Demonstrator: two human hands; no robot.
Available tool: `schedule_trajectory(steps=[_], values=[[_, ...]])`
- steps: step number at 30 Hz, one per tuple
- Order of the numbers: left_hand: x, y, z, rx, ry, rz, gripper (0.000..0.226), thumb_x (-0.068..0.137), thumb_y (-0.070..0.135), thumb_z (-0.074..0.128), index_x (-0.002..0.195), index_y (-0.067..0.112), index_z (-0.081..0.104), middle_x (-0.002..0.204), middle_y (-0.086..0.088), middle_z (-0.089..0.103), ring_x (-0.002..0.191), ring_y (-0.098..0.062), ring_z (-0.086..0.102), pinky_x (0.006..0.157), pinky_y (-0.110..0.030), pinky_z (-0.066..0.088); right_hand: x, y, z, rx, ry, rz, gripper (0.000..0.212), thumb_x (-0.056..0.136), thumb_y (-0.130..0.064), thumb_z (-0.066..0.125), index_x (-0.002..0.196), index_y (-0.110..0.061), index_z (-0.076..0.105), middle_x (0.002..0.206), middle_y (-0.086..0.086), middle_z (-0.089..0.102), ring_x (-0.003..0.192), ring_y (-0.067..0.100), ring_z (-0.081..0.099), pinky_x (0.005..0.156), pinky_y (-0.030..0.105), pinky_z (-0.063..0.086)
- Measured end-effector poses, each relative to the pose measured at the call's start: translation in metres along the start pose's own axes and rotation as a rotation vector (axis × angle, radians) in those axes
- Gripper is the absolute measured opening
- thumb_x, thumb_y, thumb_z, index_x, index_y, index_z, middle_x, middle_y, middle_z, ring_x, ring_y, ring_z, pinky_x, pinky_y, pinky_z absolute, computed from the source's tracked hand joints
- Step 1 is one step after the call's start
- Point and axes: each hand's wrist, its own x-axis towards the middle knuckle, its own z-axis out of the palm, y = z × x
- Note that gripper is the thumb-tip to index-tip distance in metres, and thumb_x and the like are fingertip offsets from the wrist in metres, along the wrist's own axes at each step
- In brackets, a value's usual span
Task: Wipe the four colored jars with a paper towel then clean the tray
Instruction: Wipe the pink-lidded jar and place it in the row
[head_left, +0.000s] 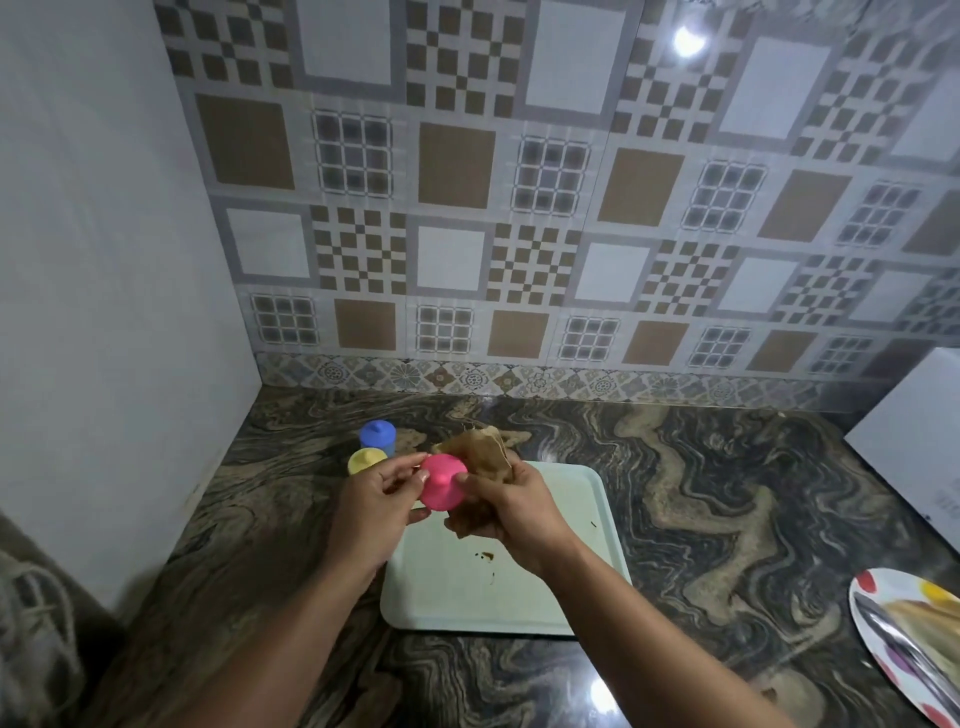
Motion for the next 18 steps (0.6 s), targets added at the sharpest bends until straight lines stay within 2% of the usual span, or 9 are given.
schedule_trajectory(steps=[2, 3, 5, 8, 10, 14, 16, 18], values=[[-0.001, -0.003, 0.002, 0.131, 0.038, 0.072, 0.029, 0.093, 0.015, 0.071, 0.108, 0.04, 0.071, 0.115, 0.003, 0.074, 0.098, -0.008, 0.073, 0.08, -0.032, 0.062, 0.0, 0.002, 0.001, 0.006, 0.055, -0.011, 0.028, 0.093, -0.004, 0.074, 0.12, 0.0, 0.067, 0.085, 0.03, 0.068, 0.06, 0.034, 0.066, 0.066, 0.043, 0.058], [-0.003, -0.004, 0.002, 0.245, 0.039, 0.125, 0.03, 0.093, 0.021, 0.071, 0.116, 0.04, 0.07, 0.119, 0.006, 0.072, 0.101, -0.002, 0.07, 0.083, -0.025, 0.06, 0.0, 0.002, 0.001, 0.01, 0.089, -0.013, 0.027, 0.092, -0.003, 0.074, 0.118, 0.001, 0.068, 0.083, 0.03, 0.067, 0.06, 0.034, 0.065, 0.064, 0.042, 0.058], [-0.007, -0.005, 0.004, 0.429, -0.004, 0.247, 0.047, 0.09, 0.031, 0.074, 0.136, 0.031, 0.062, 0.134, 0.013, 0.063, 0.116, 0.001, 0.062, 0.089, -0.014, 0.054, 0.002, 0.002, 0.001, 0.017, 0.153, -0.027, 0.023, 0.091, -0.001, 0.075, 0.114, 0.0, 0.068, 0.08, 0.028, 0.069, 0.059, 0.034, 0.064, 0.061, 0.042, 0.059], [-0.011, -0.011, 0.009, 0.578, -0.054, 0.356, 0.073, 0.081, 0.033, 0.082, 0.147, 0.022, 0.053, 0.147, 0.008, 0.054, 0.129, -0.008, 0.057, 0.103, -0.03, 0.053, 0.003, 0.002, 0.003, -0.003, 0.184, -0.038, 0.021, 0.091, -0.001, 0.075, 0.111, -0.002, 0.069, 0.079, 0.022, 0.071, 0.057, 0.031, 0.063, 0.061, 0.041, 0.059], [-0.012, -0.013, 0.012, 0.665, -0.032, 0.405, 0.07, 0.081, 0.03, 0.082, 0.145, 0.02, 0.055, 0.146, 0.003, 0.057, 0.131, -0.013, 0.057, 0.108, -0.032, 0.048, 0.001, 0.001, 0.006, 0.024, 0.15, -0.009, 0.017, 0.096, -0.006, 0.072, 0.112, -0.003, 0.07, 0.081, 0.021, 0.071, 0.059, 0.031, 0.063, 0.062, 0.041, 0.06], [-0.009, -0.014, 0.007, 0.666, -0.033, 0.407, 0.061, 0.082, 0.036, 0.077, 0.14, 0.026, 0.06, 0.135, 0.006, 0.066, 0.123, -0.011, 0.063, 0.101, -0.035, 0.053, -0.001, -0.004, 0.008, 0.125, 0.1, 0.146, 0.026, 0.107, -0.017, 0.053, 0.119, 0.0, 0.068, 0.093, 0.028, 0.069, 0.069, 0.034, 0.065, 0.065, 0.042, 0.059], [-0.006, -0.017, 0.002, 0.641, -0.037, 0.345, 0.063, 0.081, 0.044, 0.076, 0.14, 0.03, 0.059, 0.128, 0.011, 0.069, 0.116, -0.006, 0.066, 0.095, -0.034, 0.057, -0.002, -0.008, 0.006, 0.129, 0.081, 0.19, 0.027, 0.108, -0.016, 0.048, 0.12, 0.001, 0.066, 0.095, 0.028, 0.071, 0.071, 0.036, 0.067, 0.066, 0.042, 0.059], [-0.004, -0.016, 0.0, 0.494, -0.035, 0.228, 0.057, 0.082, 0.044, 0.078, 0.135, 0.033, 0.063, 0.116, 0.014, 0.073, 0.107, -0.003, 0.068, 0.092, -0.033, 0.058, -0.002, -0.01, 0.003, 0.171, 0.057, 0.222, 0.027, 0.109, -0.015, 0.046, 0.121, 0.001, 0.065, 0.097, 0.029, 0.071, 0.076, 0.04, 0.068, 0.076, 0.05, 0.059]])
